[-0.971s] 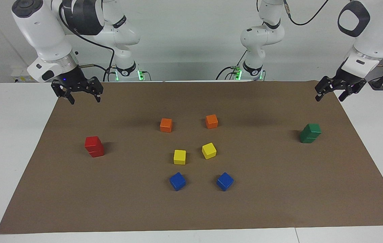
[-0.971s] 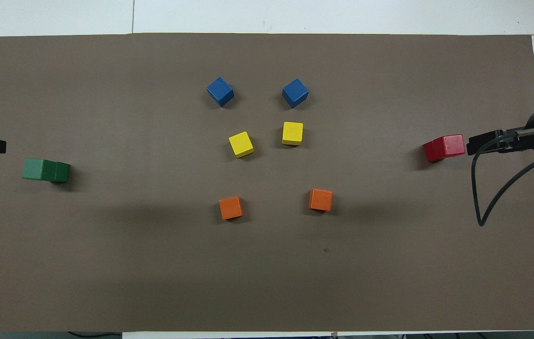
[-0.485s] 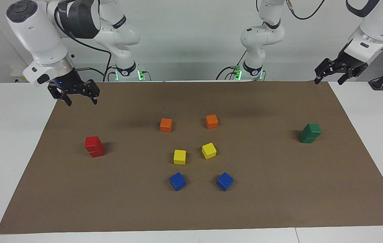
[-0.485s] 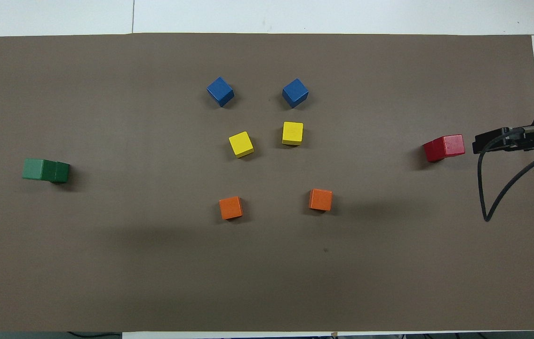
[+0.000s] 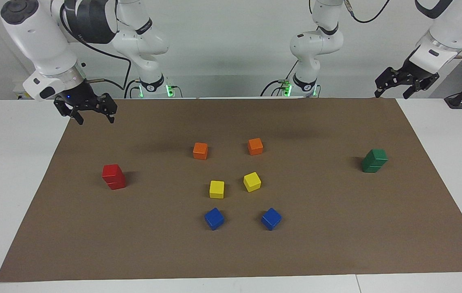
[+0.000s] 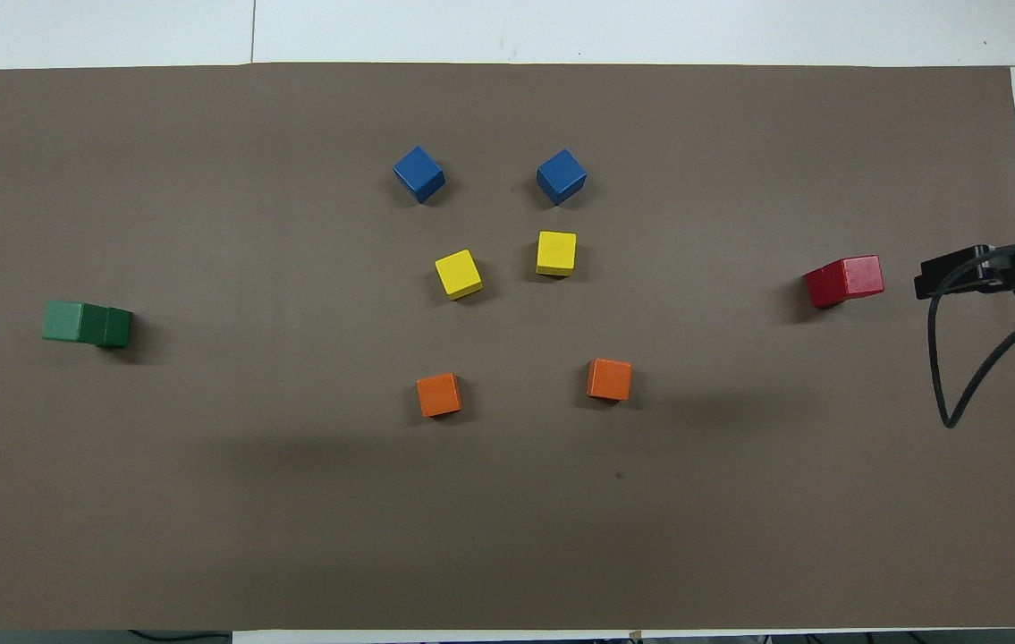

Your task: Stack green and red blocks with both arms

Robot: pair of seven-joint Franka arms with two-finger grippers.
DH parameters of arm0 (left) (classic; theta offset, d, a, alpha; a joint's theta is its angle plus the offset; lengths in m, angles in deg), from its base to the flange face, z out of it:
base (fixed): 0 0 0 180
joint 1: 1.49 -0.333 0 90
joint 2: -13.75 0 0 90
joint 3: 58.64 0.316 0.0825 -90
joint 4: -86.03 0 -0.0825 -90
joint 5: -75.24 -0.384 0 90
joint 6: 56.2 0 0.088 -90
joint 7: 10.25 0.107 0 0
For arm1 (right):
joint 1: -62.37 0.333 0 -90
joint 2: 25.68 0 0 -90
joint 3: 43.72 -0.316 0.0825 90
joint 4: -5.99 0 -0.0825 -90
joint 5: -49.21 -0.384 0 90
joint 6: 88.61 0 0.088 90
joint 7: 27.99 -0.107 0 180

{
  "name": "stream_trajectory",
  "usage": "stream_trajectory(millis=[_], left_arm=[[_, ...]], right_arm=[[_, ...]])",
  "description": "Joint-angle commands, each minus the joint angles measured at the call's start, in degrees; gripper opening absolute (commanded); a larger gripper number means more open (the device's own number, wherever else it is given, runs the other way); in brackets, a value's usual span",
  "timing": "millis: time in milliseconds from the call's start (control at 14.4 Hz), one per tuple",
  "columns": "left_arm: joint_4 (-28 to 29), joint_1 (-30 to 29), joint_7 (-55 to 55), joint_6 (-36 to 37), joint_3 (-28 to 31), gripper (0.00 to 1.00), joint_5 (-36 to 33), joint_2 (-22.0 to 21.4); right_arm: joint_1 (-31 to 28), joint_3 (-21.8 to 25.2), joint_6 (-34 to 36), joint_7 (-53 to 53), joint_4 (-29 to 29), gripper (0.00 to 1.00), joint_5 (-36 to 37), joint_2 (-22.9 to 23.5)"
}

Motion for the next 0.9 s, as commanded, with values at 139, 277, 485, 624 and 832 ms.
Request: stream_trajectory(millis=[139,277,485,624,832], left_arm=[[-0.1,1.1,-0.9,0.2,0.6,1.0,-1.4,-0.6],[-0.1,1.9,-1.1,-0.6,0.4,1.0,-3.6,-0.5],[-0.4,2.2,-1.4,-0.9,-0.1,1.0,-3.6,-0.3],[-0.2,2.1,-5.1,-3.3,-0.6,1.0,-3.2,-0.3],[-0.1,2.1,-6.8,-4.4,-1.0,1.0,-3.1,-0.3]], right_arm=[[-0.3,-0.4,4.6,-2.2,-4.0,1.0,0.4,0.7],[-0.3,-0.4,4.6,-2.3,-4.0,1.0,0.4,0.7],[-0.3,-0.3,5.1,-2.4,-4.0,1.0,0.6,0.6],[-0.2,-0.3,5.1,-2.4,-4.0,1.0,1.5,0.5],[-0.1,-0.5,5.1,-2.4,-4.0,1.0,2.5,0.5]])
